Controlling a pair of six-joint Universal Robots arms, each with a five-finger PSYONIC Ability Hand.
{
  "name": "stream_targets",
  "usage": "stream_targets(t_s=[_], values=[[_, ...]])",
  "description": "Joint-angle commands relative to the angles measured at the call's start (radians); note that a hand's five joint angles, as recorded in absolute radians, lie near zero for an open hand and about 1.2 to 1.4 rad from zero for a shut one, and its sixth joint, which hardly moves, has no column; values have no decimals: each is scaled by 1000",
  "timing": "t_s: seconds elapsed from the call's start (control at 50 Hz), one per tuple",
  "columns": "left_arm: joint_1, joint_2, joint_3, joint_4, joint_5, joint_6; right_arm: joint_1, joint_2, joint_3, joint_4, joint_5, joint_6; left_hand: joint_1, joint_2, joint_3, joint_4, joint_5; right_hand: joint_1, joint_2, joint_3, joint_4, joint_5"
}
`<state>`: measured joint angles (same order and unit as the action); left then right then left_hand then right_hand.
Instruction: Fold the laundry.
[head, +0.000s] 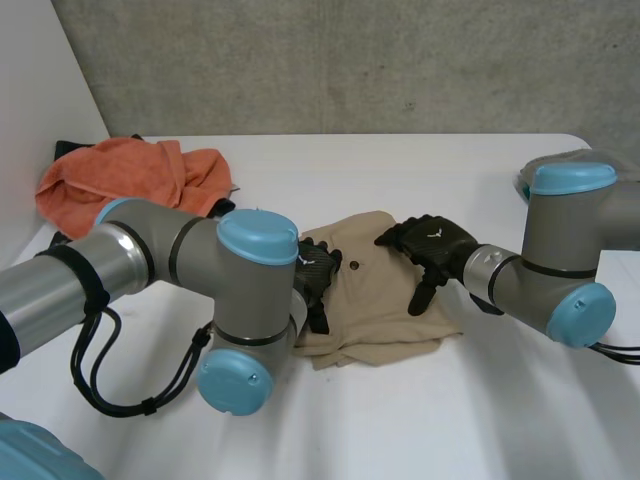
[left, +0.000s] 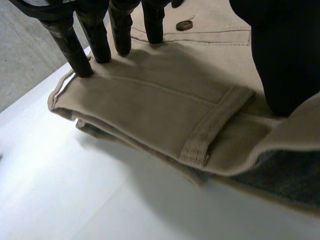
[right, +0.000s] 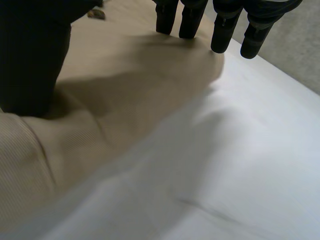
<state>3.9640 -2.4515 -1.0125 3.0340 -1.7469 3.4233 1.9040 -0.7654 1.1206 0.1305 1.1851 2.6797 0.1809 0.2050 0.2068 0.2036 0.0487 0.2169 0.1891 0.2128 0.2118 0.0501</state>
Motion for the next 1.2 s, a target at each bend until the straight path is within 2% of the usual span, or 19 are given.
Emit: stream_targets(t_s=[0.02, 0.12, 0.2, 0.28, 0.3, 0.34, 0.36, 0.42, 0.44, 0.54, 0.68, 0.76, 1.0, 1.1, 1.2], values=[[3, 48, -3, -4, 9, 2, 1, -75, 18, 0, 85, -103, 3, -21, -23, -19, -39, -42, -15, -38, -37, -50], [3, 124, -21, 3, 32, 2, 3, -170, 97, -41, 90, -106, -6, -30, -31, -28, -48, -42, -15, -38, -37, -50], [20, 239, -32, 38, 95, -1, 7, -256, 234, -191, 97, -103, -6, -30, -32, -29, -49, -42, -15, -38, -37, -50], [61, 333, -43, 88, 217, -1, 26, -362, 445, -339, 87, -103, -3, -27, -28, -25, -45, -42, -15, -38, -37, -50], [76, 344, -43, 88, 284, -2, 27, -374, 481, -357, 82, -103, 9, -15, -17, -14, -33, -42, -15, -38, -37, -50], [93, 350, -40, 86, 360, -4, 29, -391, 553, -391, 76, -104, 15, -9, -11, -8, -27, -42, -15, -38, -37, -50], [107, 353, -38, 82, 439, -9, 32, -394, 614, -431, 64, -104, 15, -9, -11, -8, -27, -42, -15, -38, -37, -50], [121, 356, -37, 56, 552, -24, 41, -394, 692, -495, 38, -104, 15, -9, -11, -8, -27, -42, -15, -38, -37, -50], [129, 359, -32, 25, 617, -38, 50, -393, 729, -537, 24, -104, 15, -9, -11, -8, -27, -42, -15, -38, -37, -50], [156, 352, -21, -46, 737, -73, 67, -374, 780, -644, -8, -107, 18, -6, -8, -5, -24, -42, -15, -38, -37, -50], [149, 332, -23, -44, 747, -84, 87, -270, 751, -773, -1, -123, 27, 3, 1, 4, -16, -42, -15, -38, -37, -50], [149, 330, -21, -43, 735, -85, 92, -232, 729, -793, 2, -124, 27, 3, 1, 4, -16, -42, -15, -38, -37, -50], [150, 336, -23, 0, 719, -85, 89, -236, 716, -772, 7, -121, 30, 6, 4, 7, -13, -42, -15, -38, -37, -50], [149, 335, -41, 6, 718, -84, 79, -239, 772, -752, 7, -121, 33, 8, 7, 10, -10, -42, -15, -38, -37, -50], [149, 333, -51, 9, 718, -84, 76, -308, 824, -752, 7, -123, 33, 8, 7, 10, -10, -42, -15, -38, -37, -50]])
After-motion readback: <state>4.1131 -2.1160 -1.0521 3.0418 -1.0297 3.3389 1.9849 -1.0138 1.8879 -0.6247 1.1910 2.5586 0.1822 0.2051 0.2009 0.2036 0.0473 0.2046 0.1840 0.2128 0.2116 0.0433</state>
